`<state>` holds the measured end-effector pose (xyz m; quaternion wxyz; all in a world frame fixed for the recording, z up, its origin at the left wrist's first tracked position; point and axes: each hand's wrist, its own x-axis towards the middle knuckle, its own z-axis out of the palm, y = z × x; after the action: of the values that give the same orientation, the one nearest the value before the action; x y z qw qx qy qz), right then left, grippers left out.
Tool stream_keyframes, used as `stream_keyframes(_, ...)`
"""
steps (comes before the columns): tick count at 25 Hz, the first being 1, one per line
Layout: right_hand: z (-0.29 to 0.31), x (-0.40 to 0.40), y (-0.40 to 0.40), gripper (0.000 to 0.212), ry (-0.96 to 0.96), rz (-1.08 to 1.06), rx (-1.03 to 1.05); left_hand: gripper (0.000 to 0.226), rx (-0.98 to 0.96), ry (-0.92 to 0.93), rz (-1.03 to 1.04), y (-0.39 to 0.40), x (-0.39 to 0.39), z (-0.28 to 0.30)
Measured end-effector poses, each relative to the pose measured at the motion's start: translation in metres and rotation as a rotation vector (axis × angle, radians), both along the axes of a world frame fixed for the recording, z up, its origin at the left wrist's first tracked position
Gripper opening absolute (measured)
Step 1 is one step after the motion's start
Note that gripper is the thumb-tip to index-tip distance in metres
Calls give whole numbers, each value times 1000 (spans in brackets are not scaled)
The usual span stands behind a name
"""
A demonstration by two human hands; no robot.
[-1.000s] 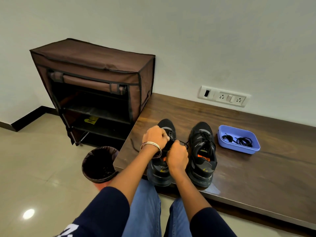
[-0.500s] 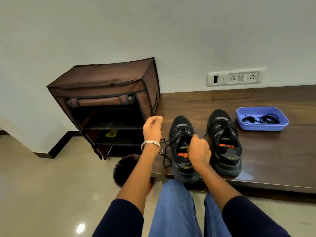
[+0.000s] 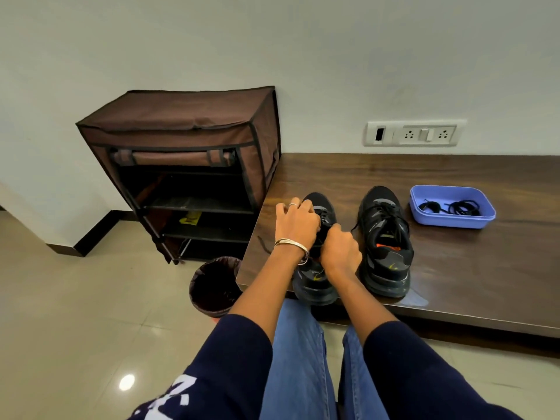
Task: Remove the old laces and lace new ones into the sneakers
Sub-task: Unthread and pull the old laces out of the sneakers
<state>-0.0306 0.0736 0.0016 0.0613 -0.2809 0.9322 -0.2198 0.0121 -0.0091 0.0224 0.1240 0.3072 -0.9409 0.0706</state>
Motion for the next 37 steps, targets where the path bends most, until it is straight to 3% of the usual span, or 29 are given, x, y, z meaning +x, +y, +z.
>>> stream_keyframes(2, 2, 0, 1, 18, -3, -4, -4, 17, 218, 202, 52, -2, -4, 0)
stream_keyframes(5, 2, 1, 3, 20, -6, 1, -17, 20, 1052, 837, 105, -11, -3, 1)
stream_keyframes(6, 2, 1, 3, 20, 3, 4, -18, 24, 1259, 971, 102, -13, -1, -1)
stream_keyframes(10, -1, 0, 0, 21, 50, -2, 3, 32, 1625, 1265, 227, -1, -6, -15)
stream_keyframes(13, -2, -2, -1, 21, 65, -25, 9, 29, 1716, 1432, 472, -6, -5, -14)
stream_keyframes(15, -3, -3, -1, 19, 64, -21, 10, 23, 1663, 1463, 629, -18, 6, -10)
stream_keyframes(17, -3, -3, -1, 18, 61, -15, 9, 14, 1272, 1136, 724, -27, 22, -9)
stream_keyframes(19, -3, -2, -1, 18, 60, -10, 3, 29, 796, 651, 728, -30, 33, -11)
stream_keyframes(20, -3, -3, -1, 18, 57, -9, -3, 39, 610, 514, 678, -29, 36, -9)
stream_keyframes(22, -1, -3, -1, 19, 46, -10, -13, 42, 392, 452, 478, -19, 33, -1)
stream_keyframes(25, -1, -2, 0, 19, 41, 8, -2, 30, 459, 281, 197, 5, 14, 1)
stream_keyframes(27, -3, -2, -1, 24, 65, 33, -7, 38, 466, 109, 196, 22, 6, -2)
stream_keyframes(32, -9, -15, -3, 49, 189, 237, 81, 34, 523, 184, 370, 23, 7, -6)
stream_keyframes(37, -11, -25, -9, 31, 284, 321, 88, 29, 486, 261, 362, 24, 8, -15)
